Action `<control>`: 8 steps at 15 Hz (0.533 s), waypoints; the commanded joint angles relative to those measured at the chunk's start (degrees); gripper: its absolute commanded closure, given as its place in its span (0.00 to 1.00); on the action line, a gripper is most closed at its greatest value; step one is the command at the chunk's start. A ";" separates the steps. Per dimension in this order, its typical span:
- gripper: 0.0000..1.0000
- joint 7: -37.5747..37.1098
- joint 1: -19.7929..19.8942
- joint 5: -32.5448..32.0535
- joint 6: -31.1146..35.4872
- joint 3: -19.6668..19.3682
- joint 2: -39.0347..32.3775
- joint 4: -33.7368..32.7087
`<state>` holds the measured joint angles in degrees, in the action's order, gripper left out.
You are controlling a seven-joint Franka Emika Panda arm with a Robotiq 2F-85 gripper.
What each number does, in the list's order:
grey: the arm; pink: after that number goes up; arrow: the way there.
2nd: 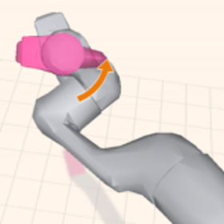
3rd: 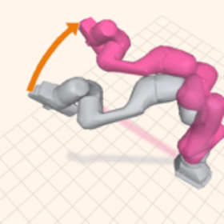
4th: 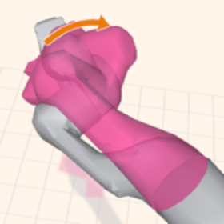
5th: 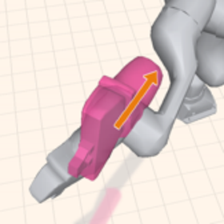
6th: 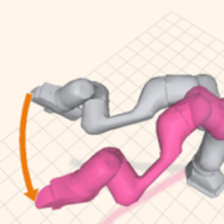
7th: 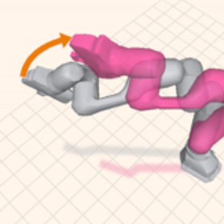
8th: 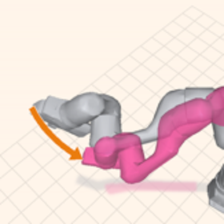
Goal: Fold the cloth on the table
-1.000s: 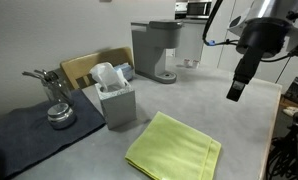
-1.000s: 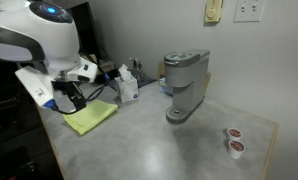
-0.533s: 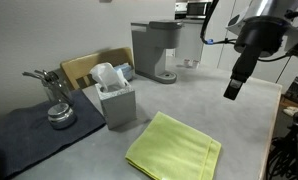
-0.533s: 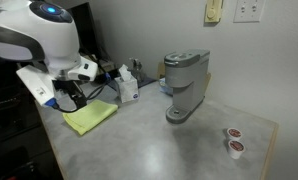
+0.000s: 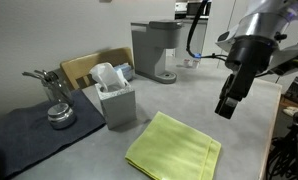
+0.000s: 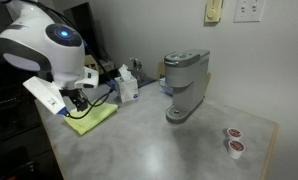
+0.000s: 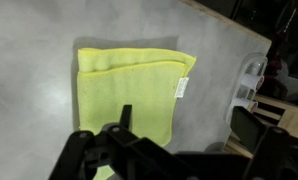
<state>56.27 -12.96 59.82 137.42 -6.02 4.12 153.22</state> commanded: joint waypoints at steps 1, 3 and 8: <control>0.00 5.91 3.84 -0.83 -3.07 3.69 -9.27 -5.57; 0.00 6.41 4.89 -3.68 -2.86 5.22 -12.64 -7.75; 0.00 3.42 6.73 -16.27 -0.89 7.14 -17.52 -12.57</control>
<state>60.64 -8.71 49.35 136.22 -0.51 -10.57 143.93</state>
